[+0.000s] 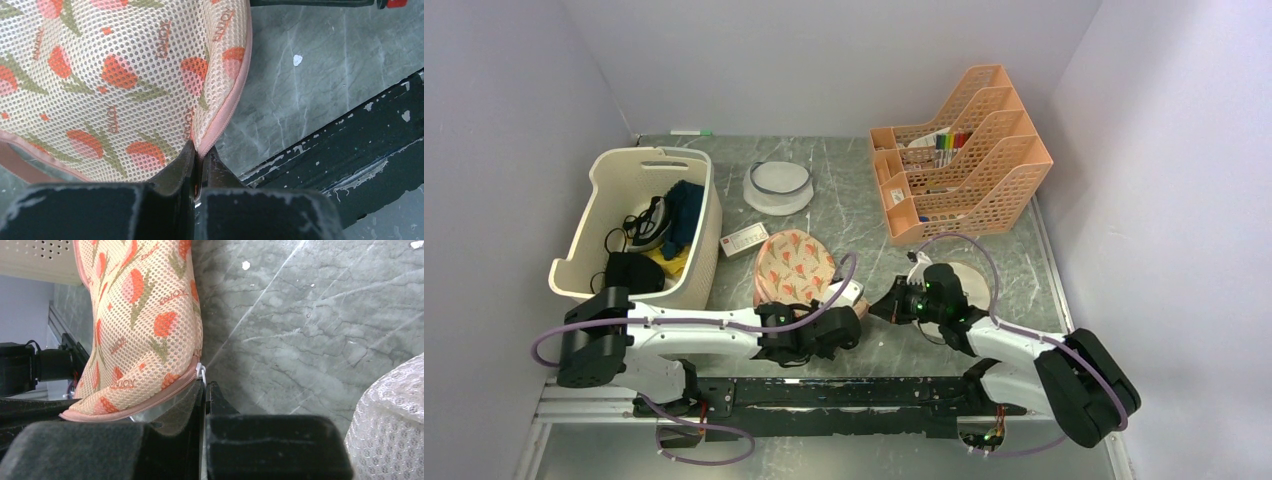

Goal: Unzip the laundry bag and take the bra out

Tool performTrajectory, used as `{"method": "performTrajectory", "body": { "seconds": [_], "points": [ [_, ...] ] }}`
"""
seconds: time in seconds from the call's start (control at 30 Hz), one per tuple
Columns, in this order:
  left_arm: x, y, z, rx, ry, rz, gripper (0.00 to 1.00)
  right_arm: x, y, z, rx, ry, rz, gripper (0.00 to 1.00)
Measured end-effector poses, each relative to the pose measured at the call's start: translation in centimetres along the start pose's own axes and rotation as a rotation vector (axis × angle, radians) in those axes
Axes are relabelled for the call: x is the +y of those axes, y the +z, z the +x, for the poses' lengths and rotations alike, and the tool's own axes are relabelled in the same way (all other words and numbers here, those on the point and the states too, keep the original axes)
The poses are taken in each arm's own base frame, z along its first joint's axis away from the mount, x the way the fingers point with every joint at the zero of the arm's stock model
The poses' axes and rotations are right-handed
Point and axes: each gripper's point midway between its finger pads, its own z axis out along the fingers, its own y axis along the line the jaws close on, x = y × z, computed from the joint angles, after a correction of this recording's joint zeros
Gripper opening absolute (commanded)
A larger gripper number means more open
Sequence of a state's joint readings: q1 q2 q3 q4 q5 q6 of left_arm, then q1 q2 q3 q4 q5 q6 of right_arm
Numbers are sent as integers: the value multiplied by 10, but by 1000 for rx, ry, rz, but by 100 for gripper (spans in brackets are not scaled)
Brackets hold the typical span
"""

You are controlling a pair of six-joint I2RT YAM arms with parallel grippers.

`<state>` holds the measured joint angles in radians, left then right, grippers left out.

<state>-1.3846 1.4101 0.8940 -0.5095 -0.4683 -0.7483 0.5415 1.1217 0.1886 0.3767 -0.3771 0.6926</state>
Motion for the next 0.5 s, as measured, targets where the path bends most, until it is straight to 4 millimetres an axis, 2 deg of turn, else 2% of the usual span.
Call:
{"method": "performTrajectory", "body": {
  "seconds": [0.2, 0.5],
  "points": [
    [-5, 9, 5, -22, -13, 38, 11, -7, 1, -4, -9, -8, 43, 0],
    [-13, 9, -4, -44, 5, 65, 17, -7, -8, -14, -71, -21, 68, 0]
  ]
}}
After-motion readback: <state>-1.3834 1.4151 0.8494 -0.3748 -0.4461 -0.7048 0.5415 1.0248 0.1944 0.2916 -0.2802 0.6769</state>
